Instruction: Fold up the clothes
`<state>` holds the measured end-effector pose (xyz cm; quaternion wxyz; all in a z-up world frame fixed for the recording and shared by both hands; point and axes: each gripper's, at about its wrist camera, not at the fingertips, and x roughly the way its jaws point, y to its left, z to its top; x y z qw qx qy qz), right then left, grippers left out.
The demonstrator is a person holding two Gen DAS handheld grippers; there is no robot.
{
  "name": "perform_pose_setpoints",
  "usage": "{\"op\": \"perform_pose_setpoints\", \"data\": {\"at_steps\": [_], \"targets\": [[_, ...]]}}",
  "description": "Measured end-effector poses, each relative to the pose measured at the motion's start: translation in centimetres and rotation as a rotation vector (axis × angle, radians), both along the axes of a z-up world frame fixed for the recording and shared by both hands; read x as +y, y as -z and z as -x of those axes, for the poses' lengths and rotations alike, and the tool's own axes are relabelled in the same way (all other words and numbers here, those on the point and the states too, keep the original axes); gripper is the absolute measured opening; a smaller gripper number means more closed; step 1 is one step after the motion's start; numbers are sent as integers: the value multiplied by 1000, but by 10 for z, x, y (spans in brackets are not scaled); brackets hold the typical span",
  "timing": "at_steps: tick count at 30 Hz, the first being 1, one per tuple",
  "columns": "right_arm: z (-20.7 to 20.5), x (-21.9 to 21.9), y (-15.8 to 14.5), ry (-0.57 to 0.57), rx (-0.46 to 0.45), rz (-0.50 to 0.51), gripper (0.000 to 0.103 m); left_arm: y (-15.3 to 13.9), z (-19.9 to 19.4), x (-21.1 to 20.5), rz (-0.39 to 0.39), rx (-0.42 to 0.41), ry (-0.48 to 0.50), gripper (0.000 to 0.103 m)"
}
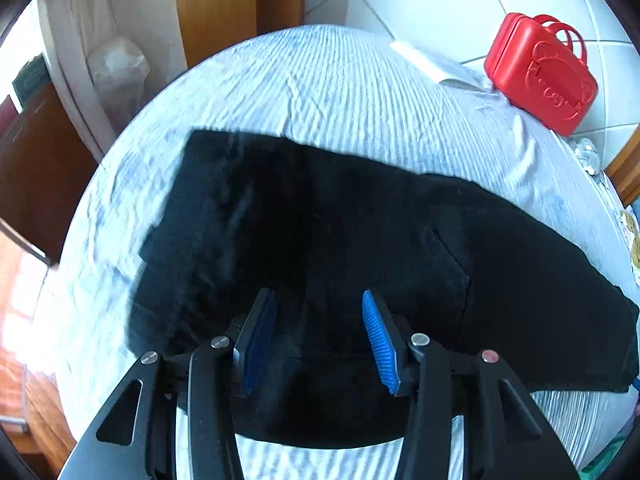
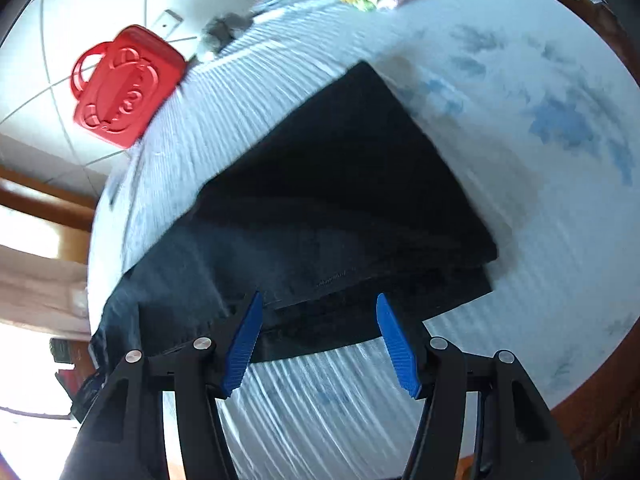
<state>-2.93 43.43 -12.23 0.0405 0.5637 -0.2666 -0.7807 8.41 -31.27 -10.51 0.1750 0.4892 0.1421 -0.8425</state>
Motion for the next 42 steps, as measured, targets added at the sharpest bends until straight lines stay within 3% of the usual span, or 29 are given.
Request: {"op": "perform_pose_setpoints", "data": {"at_steps": [2,3,4,5,7,12,15,18,19,23,25,26,32,38,42], "targets": [[5,-6,7,43,12,-41,56,-5,-4,-11,12,2,10,46],[8,-9,10,54,22,-53,43,-5,-5,-17,16,-3,15,46],[11,-15,14,47,16,-80,20,-5,-5,-23,21,-12,19,46],[15,-22,18,37,8,-109,8,-3,-6,-28,22,-19,22,46],[11,-39,9,10,40,-201,4,0,-5,-36,20,-33,34,46],[-40,-52,-34,34,89,-247,3,5,-3,-47,13,-50,84,46],[-56,-51,-17,44,-9,-281,5,9,-1,-50,2,-54,107,46],[-62,-44,4,38,-118,-296,26,12,0,-52,-2,-59,116,46],[-64,-42,11,36,-155,-300,26,13,0,-51,-1,-59,115,46],[-58,-26,-41,0,-23,-379,30,12,-2,-49,-3,-55,93,46],[-33,-16,-54,-38,37,-428,46,14,-2,-49,-7,-57,69,46],[-16,-10,-57,-55,62,-441,49,16,-2,-49,-13,-55,54,46],[73,9,-18,-184,41,-470,49,20,-2,-46,-25,-48,-39,47],[98,18,17,-304,-4,-417,50,20,-7,-33,-16,-68,-117,47],[97,-3,8,-429,65,-564,22,23,1,-25,15,-89,-147,54]]}}
